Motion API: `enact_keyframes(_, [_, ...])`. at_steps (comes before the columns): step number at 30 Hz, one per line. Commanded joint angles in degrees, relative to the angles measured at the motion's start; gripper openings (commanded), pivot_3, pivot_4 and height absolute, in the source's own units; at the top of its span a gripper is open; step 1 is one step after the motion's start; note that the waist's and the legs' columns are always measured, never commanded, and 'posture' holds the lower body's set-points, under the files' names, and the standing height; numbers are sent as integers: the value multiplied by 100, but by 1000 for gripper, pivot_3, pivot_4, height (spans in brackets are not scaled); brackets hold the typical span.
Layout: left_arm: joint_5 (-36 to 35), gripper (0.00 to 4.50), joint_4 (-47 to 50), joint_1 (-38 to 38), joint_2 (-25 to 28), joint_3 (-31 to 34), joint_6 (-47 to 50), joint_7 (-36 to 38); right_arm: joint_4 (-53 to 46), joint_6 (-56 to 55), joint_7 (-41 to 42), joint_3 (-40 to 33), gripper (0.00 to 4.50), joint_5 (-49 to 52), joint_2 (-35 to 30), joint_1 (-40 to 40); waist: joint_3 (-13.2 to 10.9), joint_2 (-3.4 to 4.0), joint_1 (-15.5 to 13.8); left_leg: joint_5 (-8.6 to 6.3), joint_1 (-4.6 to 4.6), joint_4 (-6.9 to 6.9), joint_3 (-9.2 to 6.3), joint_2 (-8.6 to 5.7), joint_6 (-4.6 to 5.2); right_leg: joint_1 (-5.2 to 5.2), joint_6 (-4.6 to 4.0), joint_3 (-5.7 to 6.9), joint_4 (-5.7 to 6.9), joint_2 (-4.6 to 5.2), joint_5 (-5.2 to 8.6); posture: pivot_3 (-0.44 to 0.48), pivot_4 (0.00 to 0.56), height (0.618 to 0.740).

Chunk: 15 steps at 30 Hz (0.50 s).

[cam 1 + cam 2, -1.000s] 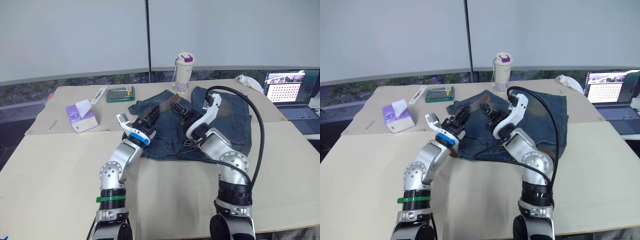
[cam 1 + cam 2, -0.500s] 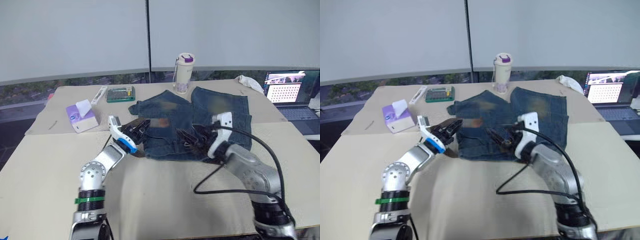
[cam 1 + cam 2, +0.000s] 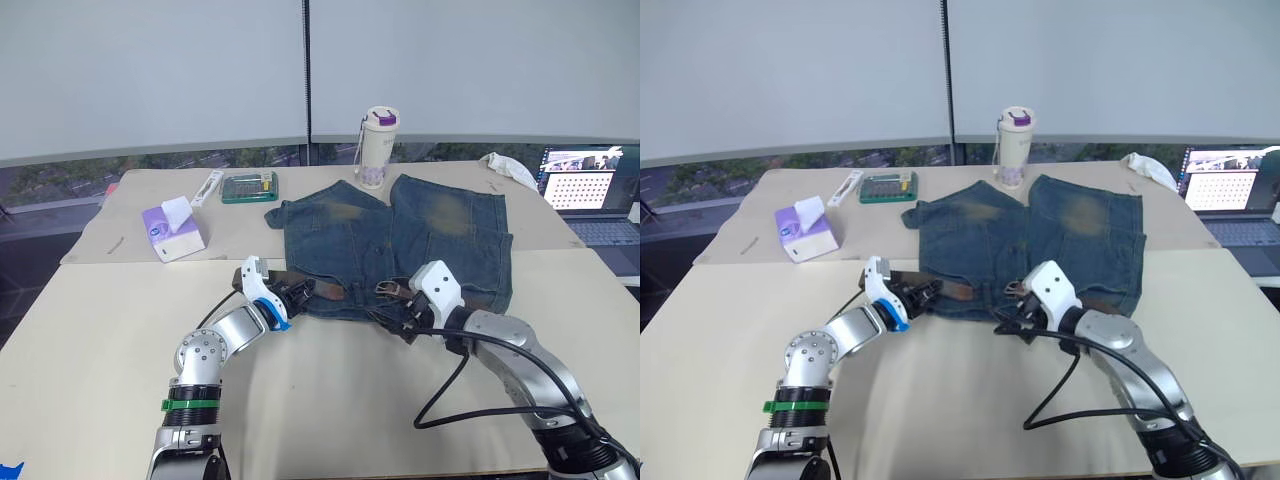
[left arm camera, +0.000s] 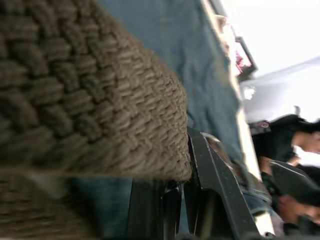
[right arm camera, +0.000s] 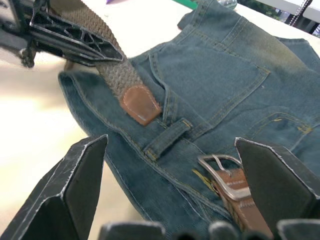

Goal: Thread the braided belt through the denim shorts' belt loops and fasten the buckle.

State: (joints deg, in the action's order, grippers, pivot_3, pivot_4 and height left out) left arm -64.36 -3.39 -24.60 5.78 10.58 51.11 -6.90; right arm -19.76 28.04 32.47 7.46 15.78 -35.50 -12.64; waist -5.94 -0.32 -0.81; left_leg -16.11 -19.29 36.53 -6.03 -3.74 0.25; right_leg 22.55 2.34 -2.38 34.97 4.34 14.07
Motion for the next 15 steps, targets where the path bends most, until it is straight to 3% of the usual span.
enact_keyframes(1, [184,0,74,-141,-96,-7,51,-15,-247,-218,33,-173,4463,-185,-85,43,0,-1,1,0,0,0,0,0,0,0,0,-1,0,1,0,0,150,740])
enact_keyframes(15, [1198,0,-1009,-823,-738,-393,-21,849,-505,259,-17,-316,4463,-341,-70,368,-13,-21,-115,-1,1,4,-6,-22,2,-14,1,6,-4,9,0,0,150,740])
